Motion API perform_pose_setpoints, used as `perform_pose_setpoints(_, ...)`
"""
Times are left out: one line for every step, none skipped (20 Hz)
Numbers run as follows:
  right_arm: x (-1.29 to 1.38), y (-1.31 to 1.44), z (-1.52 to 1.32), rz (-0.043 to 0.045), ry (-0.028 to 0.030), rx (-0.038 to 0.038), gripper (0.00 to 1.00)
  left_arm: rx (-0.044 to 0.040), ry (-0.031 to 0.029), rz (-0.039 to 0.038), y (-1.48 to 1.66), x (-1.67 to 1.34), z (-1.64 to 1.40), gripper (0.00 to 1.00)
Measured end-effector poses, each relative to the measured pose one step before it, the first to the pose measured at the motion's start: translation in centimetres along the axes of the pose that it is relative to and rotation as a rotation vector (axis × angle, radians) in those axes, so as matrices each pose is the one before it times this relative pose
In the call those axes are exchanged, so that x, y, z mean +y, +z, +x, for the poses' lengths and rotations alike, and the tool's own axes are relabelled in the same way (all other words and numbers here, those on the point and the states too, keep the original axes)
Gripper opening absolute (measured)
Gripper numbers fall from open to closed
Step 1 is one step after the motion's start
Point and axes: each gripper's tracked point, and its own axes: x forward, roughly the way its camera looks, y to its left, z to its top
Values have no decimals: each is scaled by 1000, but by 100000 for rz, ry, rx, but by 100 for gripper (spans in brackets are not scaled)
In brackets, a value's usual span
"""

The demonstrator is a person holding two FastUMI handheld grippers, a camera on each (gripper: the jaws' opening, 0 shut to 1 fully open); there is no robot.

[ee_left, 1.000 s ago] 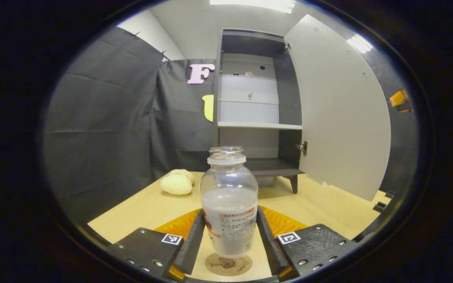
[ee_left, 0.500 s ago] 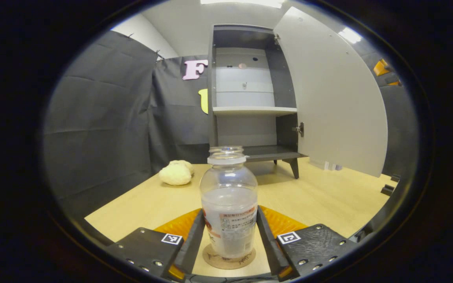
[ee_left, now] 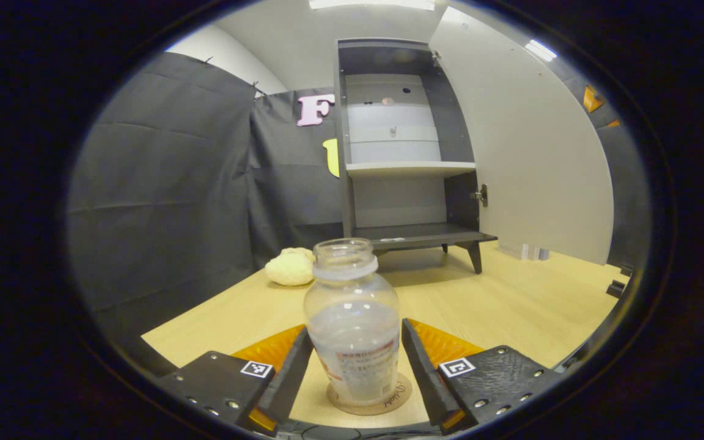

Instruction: Open the cabinet door with the right hand, grasp the bottle in the cabinet with the left hand and place it on the coaster, then close the cabinet door with the right hand.

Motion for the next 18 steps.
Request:
perform_pose_setpoints(70, 2, 61, 259, -21, -53, 95, 221, 446, 776, 128, -120, -150, 88)
perform_pose_setpoints(-27, 103, -2, -183, -295, -313, 95, 110, 351, 787, 296, -71, -76, 88)
perform_pose_setpoints(-54, 76, 25, -778, -480, -101, 95, -301, -119, 742, 560, -142, -89, 88)
perform_pose_setpoints(12, -84, -52, -952, -228, -74, 95, -598, -361, 488, 747, -113, -171, 88)
perform_pose_setpoints(252, 33, -66, -904, 486, -166, 95, -784, -521, -89, 804, 0, -285, 83)
perform_pose_setpoints(170, 188, -60, -628, 490, -372, 95, -726, -474, -643, 955, -72, -221, 88)
perform_pose_setpoints(86, 292, -6, -384, 497, -708, 95, -677, -499, -1376, 1070, 3, -409, 88)
perform_pose_setpoints(67, 385, -138, -387, 333, -842, 95, -774, -844, -1358, 1159, -334, -269, 88)
perform_pose_setpoints(48, 367, -54, -565, 253, -1256, 95, -1501, -237, -627, 1286, -153, 12, 83)
perform_pose_setpoints(41, 398, -38, -484, 354, -1222, 95, -1366, -332, 89, 1355, -185, -127, 83)
perform_pose_setpoints(175, 196, -27, -258, 624, -771, 95, -799, -83, 595, 1224, -53, 46, 78)
perform_pose_setpoints(120, 96, 94, 116, 638, -204, 95, -478, 121, 584, 991, 55, -126, 83)
perform_pose_setpoints(139, 133, 20, 255, 655, -13, 95, -119, -121, 46, 649, 98, 71, 83)
perform_pose_setpoints(42, 196, 110, 238, 202, -288, 95, 13, 378, -445, 966, 201, -29, 83)
perform_pose_setpoints(68, 264, 121, 388, 238, -505, 95, -172, 404, -863, 903, 249, -286, 83)
perform_pose_setpoints(215, 318, 122, 235, 459, -611, 95, 213, 730, -793, 998, 317, -357, 83)
perform_pose_setpoints(26, 262, 173, 318, -80, -476, 95, -677, 530, -1179, 1082, 347, -380, 83)
perform_pose_setpoints(72, 367, 184, 345, -145, -322, 95, 115, 554, -1308, 1124, 399, -367, 83)
